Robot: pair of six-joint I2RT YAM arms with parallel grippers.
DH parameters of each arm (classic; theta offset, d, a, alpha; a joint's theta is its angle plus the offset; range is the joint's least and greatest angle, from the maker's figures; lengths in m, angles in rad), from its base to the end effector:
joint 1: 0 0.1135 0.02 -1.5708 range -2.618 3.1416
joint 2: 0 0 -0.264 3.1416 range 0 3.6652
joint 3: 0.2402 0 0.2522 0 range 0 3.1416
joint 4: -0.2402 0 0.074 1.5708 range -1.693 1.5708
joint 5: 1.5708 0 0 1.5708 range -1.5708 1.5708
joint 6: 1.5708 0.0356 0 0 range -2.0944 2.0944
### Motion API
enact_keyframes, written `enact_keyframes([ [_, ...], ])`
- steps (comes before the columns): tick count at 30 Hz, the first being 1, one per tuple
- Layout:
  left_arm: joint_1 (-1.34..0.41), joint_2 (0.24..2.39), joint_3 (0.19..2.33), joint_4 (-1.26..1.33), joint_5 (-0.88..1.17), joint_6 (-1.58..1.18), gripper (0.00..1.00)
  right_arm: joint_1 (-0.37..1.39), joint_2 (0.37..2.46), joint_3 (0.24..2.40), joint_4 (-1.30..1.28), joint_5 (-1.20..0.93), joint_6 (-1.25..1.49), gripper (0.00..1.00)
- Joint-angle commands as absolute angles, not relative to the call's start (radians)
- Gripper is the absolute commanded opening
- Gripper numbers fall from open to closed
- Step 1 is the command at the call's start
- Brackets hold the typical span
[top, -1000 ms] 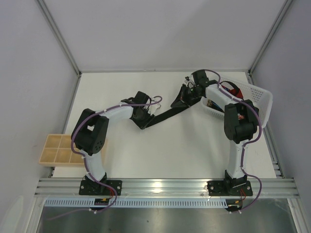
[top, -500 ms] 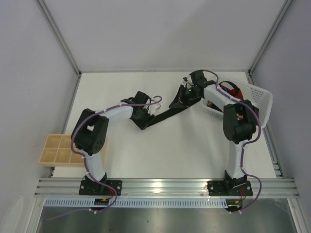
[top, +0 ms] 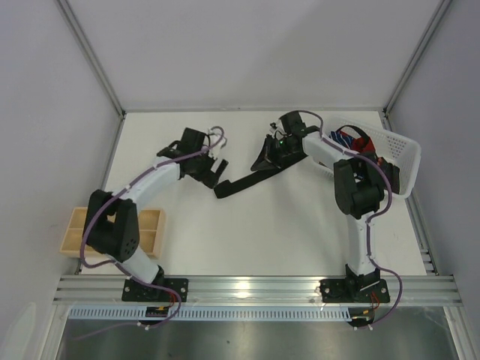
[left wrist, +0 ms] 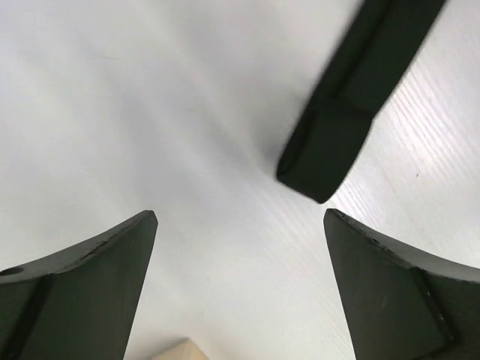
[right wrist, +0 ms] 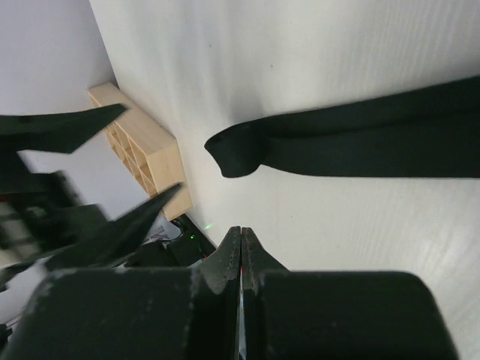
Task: Roll the ties
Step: Roll the tie
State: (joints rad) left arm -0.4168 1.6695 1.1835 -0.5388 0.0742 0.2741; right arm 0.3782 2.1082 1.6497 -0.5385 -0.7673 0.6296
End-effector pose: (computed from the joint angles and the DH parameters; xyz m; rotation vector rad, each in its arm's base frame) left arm 0.3167 -0.1431 0.2213 0.9053 2.4357 -0.1481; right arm 0.4141 0.1911 0.2020 0.0195 2.7170 1.3380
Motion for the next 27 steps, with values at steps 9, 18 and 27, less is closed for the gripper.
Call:
enact_keyframes([
  [9, -0.223, 1.238, 1.056, -0.391, 0.167, -0.185, 1.0, 0.537, 2.27, 1.842, -0.506, -0.775, 0.673, 0.0],
  [18, -0.06, 1.267, 0.904, -0.267, 0.557, -0.5, 0.93, 0.592, 2.338, 1.893, -0.518, -0.756, 0.669, 0.0],
  [27, -0.061, 1.239, 0.767, -0.147, 0.612, -0.607, 0.89, 0.58, 2.368, 1.916, -0.557, -0.738, 0.634, 0.0],
])
